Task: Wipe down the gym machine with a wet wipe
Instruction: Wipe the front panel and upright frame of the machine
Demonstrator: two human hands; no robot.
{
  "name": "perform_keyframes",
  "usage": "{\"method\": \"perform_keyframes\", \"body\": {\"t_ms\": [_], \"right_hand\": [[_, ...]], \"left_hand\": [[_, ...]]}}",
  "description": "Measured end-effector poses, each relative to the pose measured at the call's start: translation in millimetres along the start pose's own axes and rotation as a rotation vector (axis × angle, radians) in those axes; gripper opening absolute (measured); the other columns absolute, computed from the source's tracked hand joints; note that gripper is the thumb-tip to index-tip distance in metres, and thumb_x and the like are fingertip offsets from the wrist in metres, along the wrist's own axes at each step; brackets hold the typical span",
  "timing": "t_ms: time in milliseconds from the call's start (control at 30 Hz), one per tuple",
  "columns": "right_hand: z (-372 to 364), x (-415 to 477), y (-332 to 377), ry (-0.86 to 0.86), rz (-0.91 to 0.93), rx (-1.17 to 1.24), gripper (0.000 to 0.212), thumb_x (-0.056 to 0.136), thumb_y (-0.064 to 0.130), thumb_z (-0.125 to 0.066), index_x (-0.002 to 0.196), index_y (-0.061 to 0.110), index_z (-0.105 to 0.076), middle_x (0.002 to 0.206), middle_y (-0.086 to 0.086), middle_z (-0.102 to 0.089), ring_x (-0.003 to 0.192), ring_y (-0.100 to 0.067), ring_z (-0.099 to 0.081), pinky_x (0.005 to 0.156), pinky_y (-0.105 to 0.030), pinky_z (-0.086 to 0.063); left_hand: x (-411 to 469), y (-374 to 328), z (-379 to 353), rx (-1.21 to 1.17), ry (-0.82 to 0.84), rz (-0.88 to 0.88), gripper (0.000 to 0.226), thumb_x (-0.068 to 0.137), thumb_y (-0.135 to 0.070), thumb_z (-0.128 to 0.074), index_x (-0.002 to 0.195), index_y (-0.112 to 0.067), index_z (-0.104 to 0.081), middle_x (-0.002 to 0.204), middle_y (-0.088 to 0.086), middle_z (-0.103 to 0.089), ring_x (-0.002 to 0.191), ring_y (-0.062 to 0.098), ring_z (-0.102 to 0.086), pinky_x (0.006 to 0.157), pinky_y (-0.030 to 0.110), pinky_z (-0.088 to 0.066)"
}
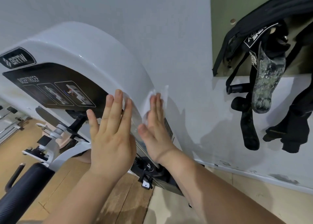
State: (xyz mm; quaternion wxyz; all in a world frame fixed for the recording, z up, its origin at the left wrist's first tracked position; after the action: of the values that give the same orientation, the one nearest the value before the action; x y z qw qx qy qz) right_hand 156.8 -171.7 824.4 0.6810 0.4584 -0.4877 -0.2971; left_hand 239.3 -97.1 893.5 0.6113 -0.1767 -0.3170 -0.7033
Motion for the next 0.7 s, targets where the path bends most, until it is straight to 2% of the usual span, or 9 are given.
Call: {"method": "perform_keyframes", "body": {"t_ms": [133, 200, 267, 333, 400, 467, 500, 600, 700], "right_hand": [[-20.5, -38.3, -30.5, 0.004, 0.103, -0.079, 0.110, 0.091, 0.086, -0.019, 0.161, 0.008, 0.012, 0.170, -0.002, 0.026, 0.157, -0.023, 0.024, 0.127, -0.042, 0.012], [-30.9, -64.5, -82.3, -0.005, -0.120, -0.023, 0.100, 0.090, 0.081, -0.028, 0.159, 0.027, 0.021, 0.167, 0.009, 0.032, 0.155, -0.016, 0.027, 0.127, -0.044, 0.011], [-31.7, -74.0, -121.6, -0.035, -0.526, 0.171, 0.083, 0.086, 0.067, -0.033, 0.145, 0.053, 0.024, 0.158, 0.024, 0.037, 0.154, -0.008, 0.027, 0.126, -0.043, 0.010], [-23.0, -64.1, -128.1, -0.055, -0.690, 0.268, 0.072, 0.097, 0.058, -0.030, 0.145, 0.049, 0.025, 0.160, 0.023, 0.031, 0.156, -0.010, 0.022, 0.125, -0.040, 0.010], [-8.6, -38.2, -106.5, -0.065, -0.585, 0.238, 0.083, 0.097, 0.077, -0.024, 0.155, 0.038, 0.020, 0.165, 0.017, 0.029, 0.154, -0.008, 0.024, 0.123, -0.038, 0.012], [1.6, -11.1, -58.5, -0.065, -0.324, 0.144, 0.114, 0.069, 0.103, -0.015, 0.156, 0.037, 0.017, 0.166, 0.015, 0.029, 0.152, -0.004, 0.027, 0.122, -0.032, 0.015], [-0.1, -3.6, -33.8, -0.046, -0.197, 0.115, 0.120, 0.064, 0.106, -0.012, 0.156, 0.035, 0.016, 0.166, 0.013, 0.029, 0.152, -0.005, 0.029, 0.123, -0.030, 0.017], [-13.8, -12.1, 4.2, 0.024, 0.115, -0.057, 0.119, 0.080, 0.096, -0.012, 0.160, 0.013, 0.017, 0.168, -0.002, 0.029, 0.154, -0.018, 0.029, 0.125, -0.037, 0.018], [-24.6, -47.6, -36.7, 0.118, 0.105, -0.318, 0.113, 0.085, 0.091, -0.016, 0.154, 0.018, 0.036, 0.163, 0.001, 0.041, 0.153, -0.021, 0.031, 0.128, -0.050, 0.008]], "left_hand": [[0.3, 4.7, -6.4, -0.024, 0.054, -0.014, 0.088, 0.076, 0.002, -0.047, 0.161, -0.004, -0.024, 0.172, 0.003, 0.001, 0.159, 0.025, -0.004, 0.125, 0.054, 0.002], [0.8, 3.7, -7.1, -0.013, 0.058, -0.009, 0.087, 0.075, 0.004, -0.043, 0.160, -0.002, -0.025, 0.172, 0.005, -0.001, 0.159, 0.025, -0.003, 0.124, 0.055, 0.000], [0.7, 1.0, -8.4, -0.009, 0.068, 0.009, 0.087, 0.075, 0.005, -0.042, 0.159, 0.000, -0.024, 0.172, 0.007, -0.002, 0.159, 0.024, 0.001, 0.123, 0.060, -0.004], [-0.2, -1.3, -11.0, -0.020, 0.087, 0.025, 0.087, 0.074, 0.005, -0.041, 0.159, 0.001, -0.021, 0.172, 0.008, 0.001, 0.159, 0.025, 0.005, 0.121, 0.064, -0.009], [-1.2, -3.6, -13.8, -0.041, 0.091, 0.035, 0.089, 0.076, 0.005, -0.040, 0.160, 0.000, -0.013, 0.171, 0.008, 0.006, 0.159, 0.028, 0.005, 0.121, 0.066, -0.010], [-1.8, -5.3, -15.5, -0.072, 0.070, 0.027, 0.087, 0.080, 0.005, -0.037, 0.160, -0.003, -0.005, 0.170, 0.006, 0.010, 0.159, 0.030, 0.004, 0.121, 0.066, -0.011], [-2.1, -4.6, -15.8, -0.091, 0.055, 0.020, 0.084, 0.084, 0.004, -0.037, 0.160, -0.006, -0.003, 0.170, 0.004, 0.012, 0.159, 0.029, 0.004, 0.121, 0.065, -0.012], [-3.2, 5.5, -15.3, -0.196, 0.061, 0.008, 0.080, 0.096, 0.002, -0.046, 0.161, -0.014, -0.003, 0.171, -0.004, 0.012, 0.159, 0.024, 0.000, 0.123, 0.062, -0.013], [-2.2, 17.4, -9.4, -0.286, 0.101, -0.041, 0.079, 0.085, -0.001, -0.030, 0.162, -0.012, -0.014, 0.172, 0.003, -0.005, 0.159, 0.027, -0.009, 0.119, 0.067, -0.025]]}}
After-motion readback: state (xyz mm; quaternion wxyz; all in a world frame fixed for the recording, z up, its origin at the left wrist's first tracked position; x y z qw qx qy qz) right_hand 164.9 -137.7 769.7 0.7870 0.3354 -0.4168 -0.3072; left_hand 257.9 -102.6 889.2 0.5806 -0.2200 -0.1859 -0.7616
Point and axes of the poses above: each hand's wrist, its own x-axis towards the middle knuckle, its own z-axis out of the back of the hand, y = z × x, the point moved 5 cm from there along x, towards the middle knuckle
